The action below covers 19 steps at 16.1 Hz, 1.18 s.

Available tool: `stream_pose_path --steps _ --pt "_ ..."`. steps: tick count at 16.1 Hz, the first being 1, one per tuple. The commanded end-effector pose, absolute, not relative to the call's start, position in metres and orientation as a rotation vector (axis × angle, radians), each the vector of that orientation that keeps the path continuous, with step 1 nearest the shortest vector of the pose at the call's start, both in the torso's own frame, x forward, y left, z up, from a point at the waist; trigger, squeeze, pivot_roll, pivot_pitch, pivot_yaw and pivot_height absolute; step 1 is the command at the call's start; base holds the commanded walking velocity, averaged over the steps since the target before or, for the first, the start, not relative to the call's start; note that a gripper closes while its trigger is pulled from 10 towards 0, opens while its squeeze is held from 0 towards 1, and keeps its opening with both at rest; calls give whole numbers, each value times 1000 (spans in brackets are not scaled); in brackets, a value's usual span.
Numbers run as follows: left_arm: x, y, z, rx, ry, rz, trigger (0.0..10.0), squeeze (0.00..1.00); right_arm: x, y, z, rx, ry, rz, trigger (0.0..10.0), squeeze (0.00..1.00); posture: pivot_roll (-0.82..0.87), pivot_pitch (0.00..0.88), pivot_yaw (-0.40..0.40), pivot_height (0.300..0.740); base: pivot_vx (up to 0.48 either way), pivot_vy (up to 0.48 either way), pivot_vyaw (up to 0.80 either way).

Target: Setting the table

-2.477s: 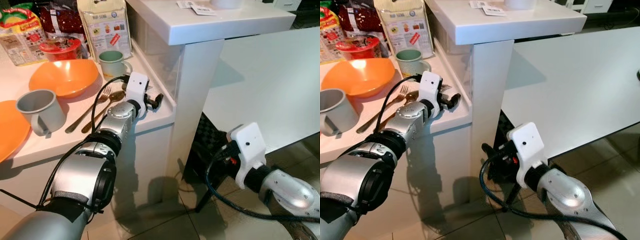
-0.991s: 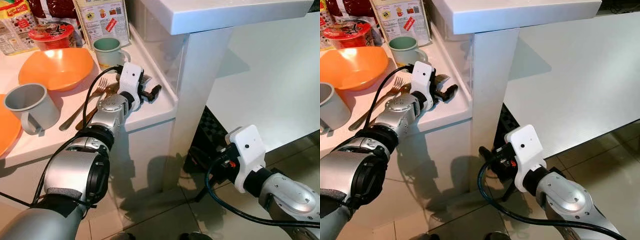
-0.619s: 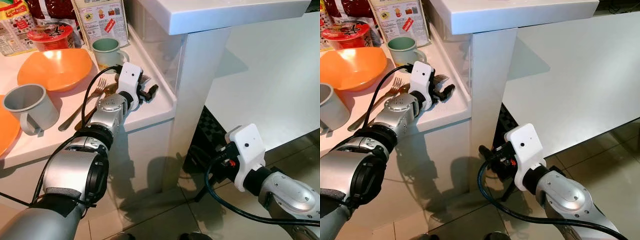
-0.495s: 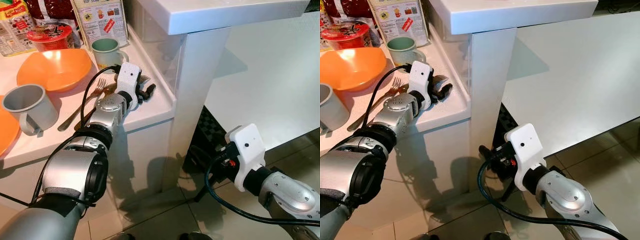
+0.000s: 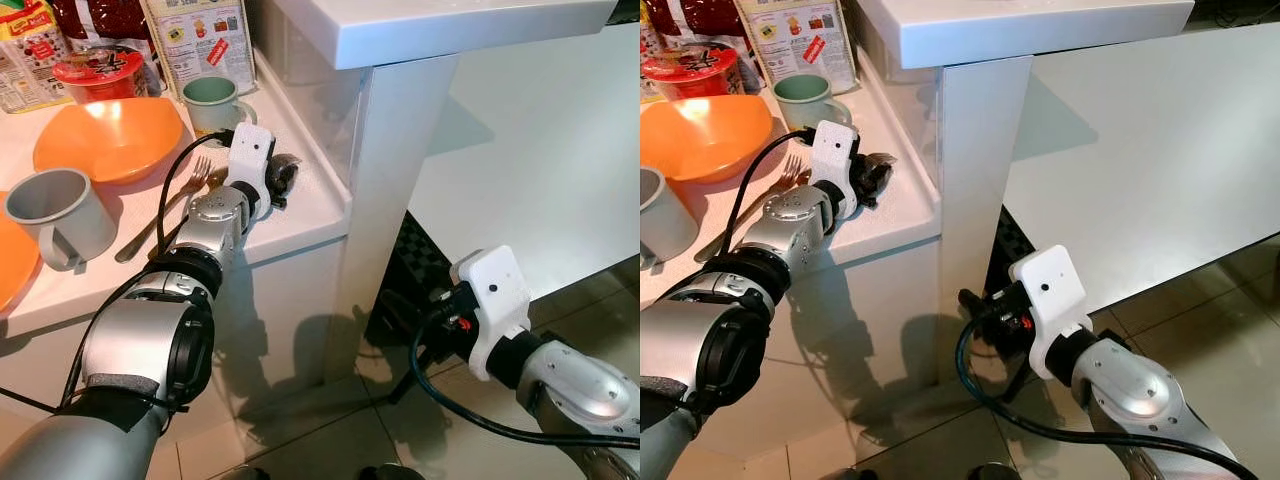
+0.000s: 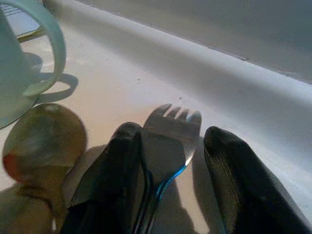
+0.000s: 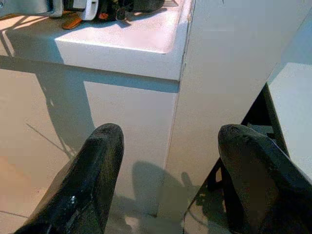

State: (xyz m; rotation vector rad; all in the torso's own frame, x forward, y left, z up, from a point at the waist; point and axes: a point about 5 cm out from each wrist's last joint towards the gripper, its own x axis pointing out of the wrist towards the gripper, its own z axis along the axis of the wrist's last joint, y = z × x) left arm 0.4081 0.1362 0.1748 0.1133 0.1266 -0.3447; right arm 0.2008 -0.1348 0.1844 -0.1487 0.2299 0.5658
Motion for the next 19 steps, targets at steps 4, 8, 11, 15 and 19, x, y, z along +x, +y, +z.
stream_pose_path --steps 4,8,11,15,19 --pt "411 135 181 112 126 -328 0 0 206 -135 184 -152 225 557 10000 0 -309 53 7 740 0 0 0" --pt "415 136 199 50 67 -310 0 0 218 -132 185 -146 191 555 10000 0 -268 19 19 740 0 0 0" --pt "419 142 210 30 38 -259 0 0 230 -126 186 -131 159 563 10000 0 -217 0 14 740 0 0 0" --pt "422 148 229 40 -11 -238 0 0 254 -114 187 -113 100 592 10000 0 -112 0 -3 740 0 0 0" --pt "421 147 237 33 -68 -277 0 0 261 -108 183 -95 80 614 10000 0 -44 0 -16 740 0 0 0"
